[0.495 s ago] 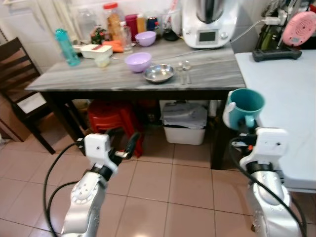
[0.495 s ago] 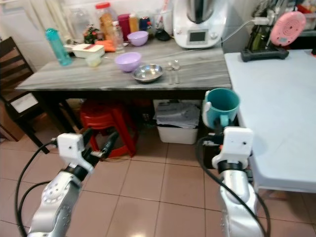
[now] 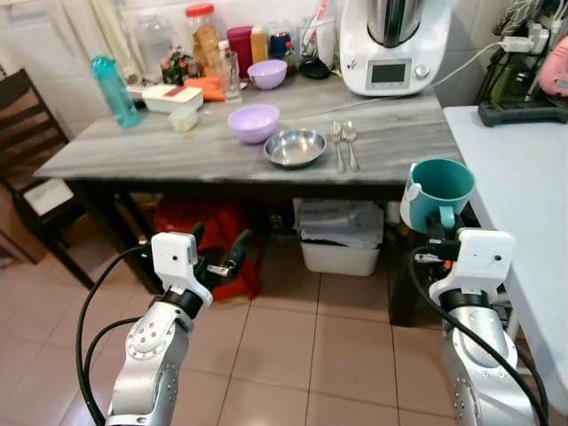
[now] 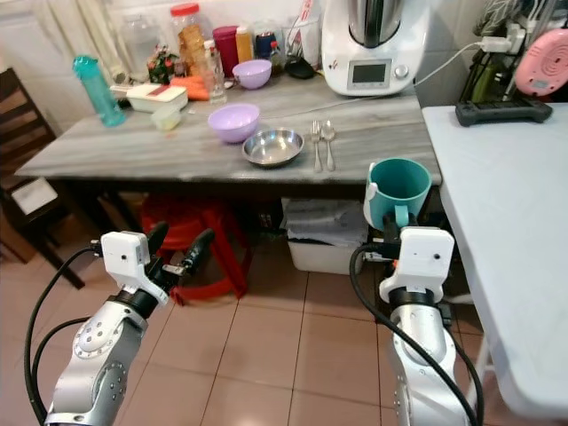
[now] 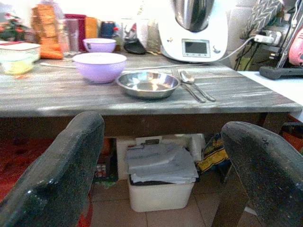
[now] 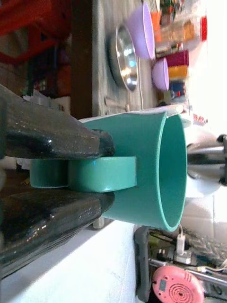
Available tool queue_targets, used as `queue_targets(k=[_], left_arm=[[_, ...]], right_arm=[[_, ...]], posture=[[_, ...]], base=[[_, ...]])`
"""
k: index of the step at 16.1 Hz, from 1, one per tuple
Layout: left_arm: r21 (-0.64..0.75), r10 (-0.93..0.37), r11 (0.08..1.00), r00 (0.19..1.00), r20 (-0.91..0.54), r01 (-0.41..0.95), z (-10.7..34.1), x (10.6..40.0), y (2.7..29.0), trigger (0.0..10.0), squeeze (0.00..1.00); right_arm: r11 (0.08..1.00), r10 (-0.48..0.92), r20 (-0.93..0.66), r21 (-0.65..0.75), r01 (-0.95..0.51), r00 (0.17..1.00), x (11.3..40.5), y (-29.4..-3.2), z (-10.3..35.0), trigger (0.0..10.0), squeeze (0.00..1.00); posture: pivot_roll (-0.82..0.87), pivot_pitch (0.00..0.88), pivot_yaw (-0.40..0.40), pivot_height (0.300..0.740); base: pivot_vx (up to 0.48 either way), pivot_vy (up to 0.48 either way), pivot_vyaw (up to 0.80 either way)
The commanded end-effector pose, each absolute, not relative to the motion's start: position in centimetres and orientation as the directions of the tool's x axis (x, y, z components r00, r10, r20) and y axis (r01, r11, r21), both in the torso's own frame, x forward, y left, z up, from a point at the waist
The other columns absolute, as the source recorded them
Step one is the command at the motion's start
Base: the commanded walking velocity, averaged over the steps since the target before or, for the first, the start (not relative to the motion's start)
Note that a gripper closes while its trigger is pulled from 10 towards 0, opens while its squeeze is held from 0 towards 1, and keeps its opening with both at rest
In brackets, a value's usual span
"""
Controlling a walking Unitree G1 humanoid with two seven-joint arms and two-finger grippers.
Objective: Setting the table
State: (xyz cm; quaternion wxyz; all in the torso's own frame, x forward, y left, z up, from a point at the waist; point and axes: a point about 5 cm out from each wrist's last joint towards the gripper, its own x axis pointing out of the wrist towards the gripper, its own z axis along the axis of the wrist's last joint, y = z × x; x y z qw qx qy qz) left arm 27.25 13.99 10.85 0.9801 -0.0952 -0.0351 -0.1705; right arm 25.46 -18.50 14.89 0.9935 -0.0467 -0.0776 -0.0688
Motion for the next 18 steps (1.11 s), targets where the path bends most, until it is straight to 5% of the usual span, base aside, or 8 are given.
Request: queue_targets(k=[1,18], left_arm=[[-0.177,-0.344,0.917,0.933,0.103,0.357,11.11,27.27,13.75,10.0,0.00],[-0.175,-0.363,0.911,0.927,0.096,0.374,11.04,27.30,13.11,10.0,0.00]], right_arm=[[0.986,-0.130,0.192,-0.082,0.148,0.973,25.52,-18.58,15.61,10.0,0.00],[0.987,-0.117,0.206,-0.082,0.137,0.972,25.89,-18.44,15.97,10.0,0.00]], posture=[[-0.09,0.000,0.123,0.740],[-0.09,0.000,0.121,0.740]], base=[[0.480,0.000,0.00],[0.429,0.000,0.00]])
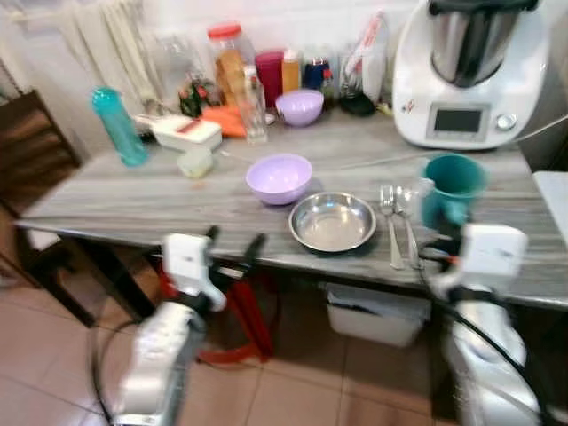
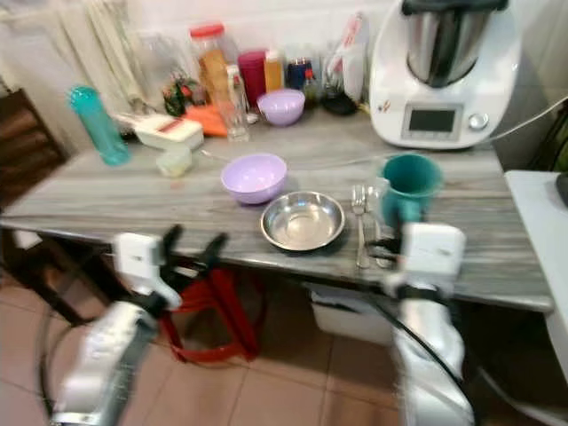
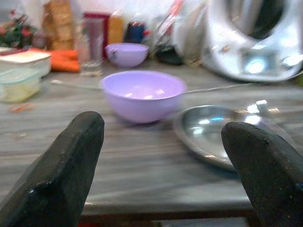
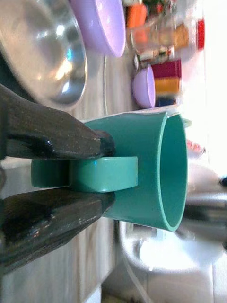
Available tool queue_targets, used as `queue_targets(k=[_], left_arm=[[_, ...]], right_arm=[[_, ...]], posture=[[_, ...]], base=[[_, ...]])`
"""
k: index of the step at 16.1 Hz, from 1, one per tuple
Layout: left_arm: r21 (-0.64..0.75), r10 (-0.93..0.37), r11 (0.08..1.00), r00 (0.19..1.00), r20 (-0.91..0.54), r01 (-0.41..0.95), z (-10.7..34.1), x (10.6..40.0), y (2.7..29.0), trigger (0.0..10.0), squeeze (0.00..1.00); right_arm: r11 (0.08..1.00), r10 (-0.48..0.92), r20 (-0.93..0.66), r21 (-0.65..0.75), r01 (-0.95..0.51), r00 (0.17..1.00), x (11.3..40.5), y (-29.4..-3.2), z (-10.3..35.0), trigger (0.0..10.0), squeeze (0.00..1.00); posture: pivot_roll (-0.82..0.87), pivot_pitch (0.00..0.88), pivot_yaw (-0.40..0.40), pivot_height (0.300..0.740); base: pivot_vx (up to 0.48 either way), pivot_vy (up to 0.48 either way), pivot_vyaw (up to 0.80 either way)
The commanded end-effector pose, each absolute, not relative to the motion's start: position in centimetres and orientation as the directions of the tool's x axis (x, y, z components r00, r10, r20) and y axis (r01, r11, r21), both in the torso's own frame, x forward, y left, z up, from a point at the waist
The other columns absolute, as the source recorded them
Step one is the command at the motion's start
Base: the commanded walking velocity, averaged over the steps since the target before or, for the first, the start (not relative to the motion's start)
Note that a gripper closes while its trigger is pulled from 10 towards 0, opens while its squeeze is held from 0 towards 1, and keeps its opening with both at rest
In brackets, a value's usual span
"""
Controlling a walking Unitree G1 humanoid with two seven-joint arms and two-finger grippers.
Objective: Setting the table
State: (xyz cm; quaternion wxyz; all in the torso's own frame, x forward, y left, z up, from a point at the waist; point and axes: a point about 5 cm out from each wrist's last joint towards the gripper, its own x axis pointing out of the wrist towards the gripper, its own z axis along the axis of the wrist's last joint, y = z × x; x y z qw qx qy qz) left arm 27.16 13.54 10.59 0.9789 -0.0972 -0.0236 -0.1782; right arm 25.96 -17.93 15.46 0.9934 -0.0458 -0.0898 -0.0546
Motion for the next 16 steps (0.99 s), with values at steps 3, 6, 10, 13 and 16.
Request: queue_targets(k=[3,6,10,13,16], left_arm=[[-0.178,-0.362,0.910,0.927,0.095,0.374,11.0,27.0,13.1,10.0,0.00],[-0.193,-0.358,0.908,0.929,0.097,0.371,10.9,26.9,13.2,10.0,0.00],[-0.171,-0.378,0.906,0.922,0.089,0.388,10.8,26.2,13.5,10.0,0.00],[-0.141,-0.447,0.880,0.892,0.071,0.453,10.3,25.0,13.7,10.0,0.00],[-0.129,-0.539,0.832,0.841,0.035,0.539,9.9,23.6,13.8,10.0,0.00]], right_arm=[[0.988,-0.110,0.200,-0.084,0.129,0.974,25.9,-18.3,15.9,10.0,0.00],[0.989,-0.105,0.198,-0.085,0.123,0.975,25.8,-18.3,15.8,10.0,0.00],[0.990,-0.088,0.193,-0.087,0.107,0.977,25.8,-18.1,15.8,10.0,0.00],[0.994,-0.059,0.185,-0.076,0.074,0.981,26.0,-17.8,15.8,10.0,0.00],[0.996,-0.033,0.185,-0.080,0.049,0.982,26.7,-18.0,16.1,10.0,0.00]], posture=[[-0.09,0.000,0.117,0.740],[-0.09,0.000,0.114,0.740],[-0.08,0.000,0.115,0.740],[-0.08,0.008,0.113,0.740],[-0.08,0.029,0.109,0.740]], base=[[0.346,0.000,0.00],[0.333,0.000,0.00],[0.000,0.000,0.00],[0.000,0.000,0.00],[0.000,0.000,0.00]])
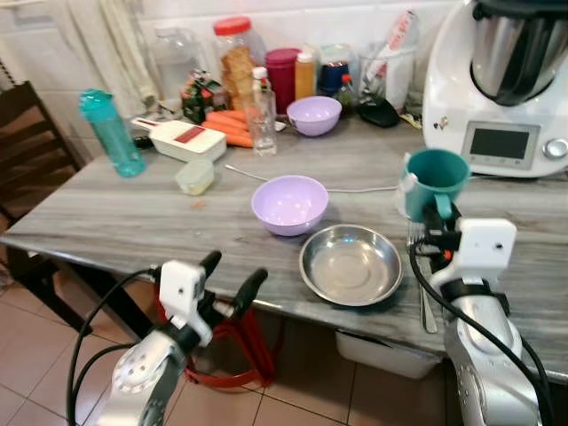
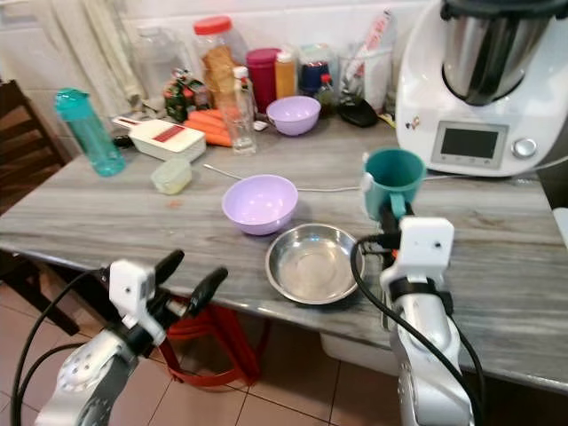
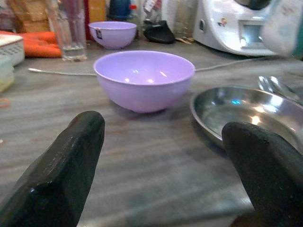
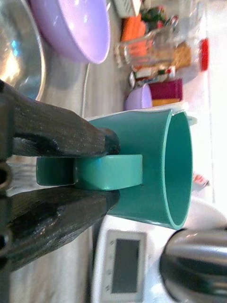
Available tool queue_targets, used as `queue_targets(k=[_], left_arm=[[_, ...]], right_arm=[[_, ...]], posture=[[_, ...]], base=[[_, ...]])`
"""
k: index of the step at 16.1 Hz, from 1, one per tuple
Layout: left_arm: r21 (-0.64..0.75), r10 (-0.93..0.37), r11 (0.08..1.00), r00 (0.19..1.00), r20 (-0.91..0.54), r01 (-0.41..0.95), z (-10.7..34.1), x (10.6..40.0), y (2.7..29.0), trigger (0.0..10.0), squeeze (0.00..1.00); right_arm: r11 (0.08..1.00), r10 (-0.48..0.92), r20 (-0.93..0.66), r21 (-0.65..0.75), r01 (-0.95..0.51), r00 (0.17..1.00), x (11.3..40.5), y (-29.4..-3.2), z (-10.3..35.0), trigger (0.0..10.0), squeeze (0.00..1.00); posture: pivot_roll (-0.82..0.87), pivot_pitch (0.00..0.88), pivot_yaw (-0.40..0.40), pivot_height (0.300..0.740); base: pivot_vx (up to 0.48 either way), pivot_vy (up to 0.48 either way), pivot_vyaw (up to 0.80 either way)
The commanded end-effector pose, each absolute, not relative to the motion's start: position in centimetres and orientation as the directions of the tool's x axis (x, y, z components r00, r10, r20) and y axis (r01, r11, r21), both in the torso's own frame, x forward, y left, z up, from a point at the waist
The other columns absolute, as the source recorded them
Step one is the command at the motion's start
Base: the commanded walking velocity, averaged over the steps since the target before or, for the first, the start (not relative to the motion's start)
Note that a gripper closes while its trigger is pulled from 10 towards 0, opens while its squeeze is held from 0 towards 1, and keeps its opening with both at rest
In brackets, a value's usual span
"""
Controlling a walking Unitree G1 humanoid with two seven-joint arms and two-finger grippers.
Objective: Setting the table
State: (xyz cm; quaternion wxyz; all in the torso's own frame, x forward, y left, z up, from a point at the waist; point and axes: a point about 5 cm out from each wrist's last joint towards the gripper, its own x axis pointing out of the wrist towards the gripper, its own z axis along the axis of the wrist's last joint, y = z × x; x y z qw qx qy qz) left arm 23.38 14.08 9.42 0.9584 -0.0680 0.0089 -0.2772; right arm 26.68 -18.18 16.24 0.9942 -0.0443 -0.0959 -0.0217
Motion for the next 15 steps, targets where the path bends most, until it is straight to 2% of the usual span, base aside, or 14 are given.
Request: queue_targets(k=[1,5,8,15], left_arm=[[-0.127,-0.587,0.801,0.809,0.025,0.585,9.9,23.0,13.8,10.0,0.00],[-0.142,-0.635,0.762,0.772,0.027,0.632,10.2,22.3,13.4,10.0,0.00],[-0.147,-0.669,0.731,0.742,0.033,0.666,10.7,21.9,13.2,10.0,0.00],[-0.156,-0.683,0.718,0.729,0.029,0.679,11.1,21.6,13.0,10.0,0.00]], right_arm=[[0.997,-0.004,0.191,-0.071,0.018,0.982,27.4,-18.2,16.7,10.0,0.00],[0.995,0.071,0.167,-0.084,-0.057,0.983,29.6,-17.9,17.1,10.0,0.00],[0.992,0.124,0.109,-0.041,-0.120,0.986,31.9,-17.1,16.3,10.0,0.00],[0.983,0.178,0.048,-0.050,-0.175,0.983,34.0,-15.6,15.1,10.0,0.00]], posture=[[-0.08,0.057,0.108,0.740],[-0.07,0.093,0.109,0.740],[-0.05,0.114,0.114,0.740],[-0.03,0.122,0.116,0.740]], base=[[0.000,0.000,0.00],[0.000,0.000,0.00],[0.000,0.000,0.00],[0.000,0.000,0.00]])
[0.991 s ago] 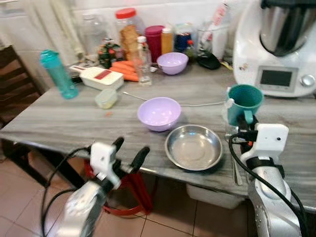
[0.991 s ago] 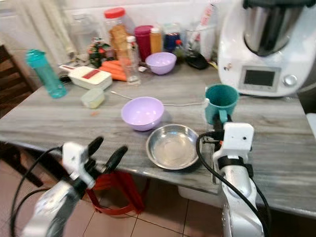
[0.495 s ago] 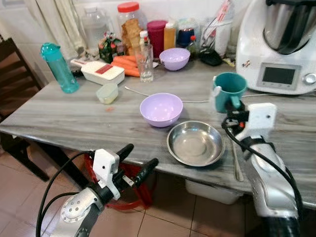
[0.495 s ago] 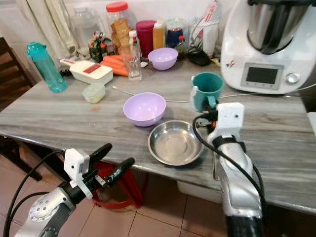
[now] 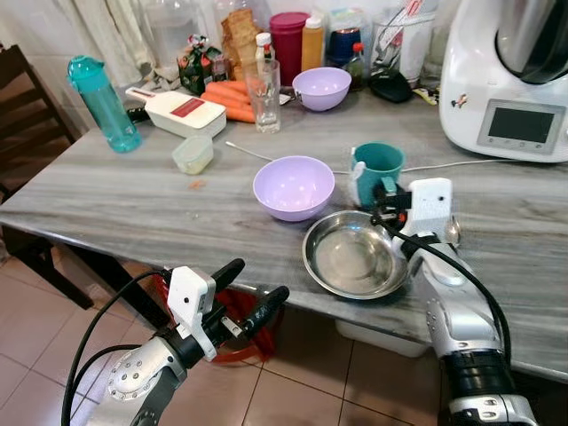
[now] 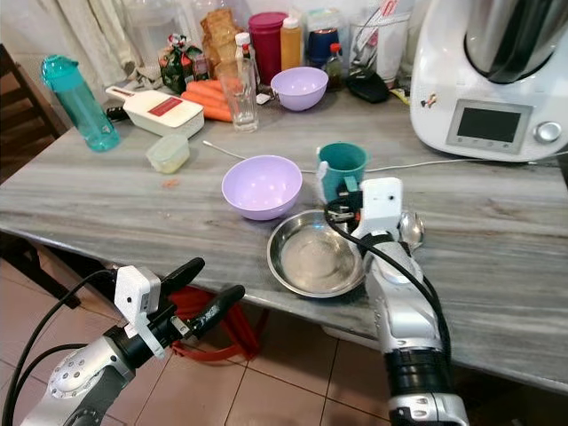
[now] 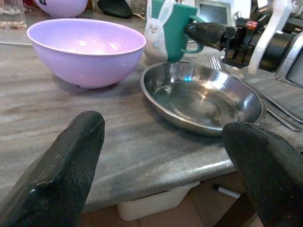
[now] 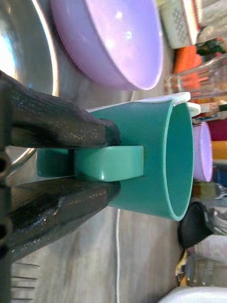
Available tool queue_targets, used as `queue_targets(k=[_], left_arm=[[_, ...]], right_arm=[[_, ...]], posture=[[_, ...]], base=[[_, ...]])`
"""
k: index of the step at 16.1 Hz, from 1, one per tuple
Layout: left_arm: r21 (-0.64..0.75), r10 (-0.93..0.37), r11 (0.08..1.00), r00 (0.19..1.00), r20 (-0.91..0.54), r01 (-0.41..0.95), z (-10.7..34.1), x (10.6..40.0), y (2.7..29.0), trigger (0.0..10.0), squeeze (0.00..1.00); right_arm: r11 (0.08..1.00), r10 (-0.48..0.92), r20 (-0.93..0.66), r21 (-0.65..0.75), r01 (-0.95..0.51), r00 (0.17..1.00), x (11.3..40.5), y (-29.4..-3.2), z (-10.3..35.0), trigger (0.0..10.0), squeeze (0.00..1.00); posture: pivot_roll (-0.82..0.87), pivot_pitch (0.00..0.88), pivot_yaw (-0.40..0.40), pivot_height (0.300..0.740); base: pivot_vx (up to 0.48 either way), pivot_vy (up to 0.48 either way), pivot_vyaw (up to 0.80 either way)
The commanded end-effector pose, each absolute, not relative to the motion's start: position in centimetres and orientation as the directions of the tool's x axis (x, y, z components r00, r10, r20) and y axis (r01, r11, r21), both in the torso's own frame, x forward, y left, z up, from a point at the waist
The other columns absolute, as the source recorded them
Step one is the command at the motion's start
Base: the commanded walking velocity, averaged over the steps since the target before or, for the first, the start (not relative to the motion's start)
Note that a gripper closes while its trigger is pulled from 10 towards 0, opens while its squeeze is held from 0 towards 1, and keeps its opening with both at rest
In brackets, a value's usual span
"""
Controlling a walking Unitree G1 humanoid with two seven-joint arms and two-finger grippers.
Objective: Setting the table
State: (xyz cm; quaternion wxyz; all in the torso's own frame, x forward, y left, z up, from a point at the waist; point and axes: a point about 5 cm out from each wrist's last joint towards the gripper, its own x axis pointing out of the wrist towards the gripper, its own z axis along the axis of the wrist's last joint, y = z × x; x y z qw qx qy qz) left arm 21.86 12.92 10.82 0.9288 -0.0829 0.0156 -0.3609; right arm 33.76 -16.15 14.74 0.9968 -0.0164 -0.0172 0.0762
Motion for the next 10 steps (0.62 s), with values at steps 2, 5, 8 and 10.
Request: queue_targets(k=[2,5,8,10], left_arm=[[-0.162,-0.689,0.712,0.724,0.027,0.683,11.1,21.6,12.9,10.0,0.00],[-0.165,-0.693,0.707,0.720,0.029,0.687,11.1,21.8,12.8,10.0,0.00],[-0.165,-0.696,0.705,0.718,0.028,0.690,11.0,21.9,12.7,10.0,0.00],[-0.164,-0.696,0.705,0.718,0.027,0.690,11.0,21.9,12.7,10.0,0.00]], right_arm=[[0.982,0.179,0.028,-0.067,-0.176,0.984,34.1,-15.7,14.6,10.0,0.00],[0.983,0.146,0.008,-0.111,-0.144,0.989,33.8,-16.6,13.9,10.0,0.00],[0.981,0.128,0.012,-0.151,-0.124,0.992,33.6,-17.0,13.7,10.0,0.36],[0.981,0.121,0.018,-0.154,-0.117,0.993,33.5,-17.1,13.7,10.0,1.00]], posture=[[-0.03,0.117,0.114,0.740],[-0.04,0.109,0.116,0.740],[-0.04,0.103,0.115,0.740],[-0.04,0.100,0.117,0.740]], base=[[0.000,0.000,0.00],[0.000,0.000,0.00],[0.000,0.000,0.00],[0.000,0.000,0.00]])
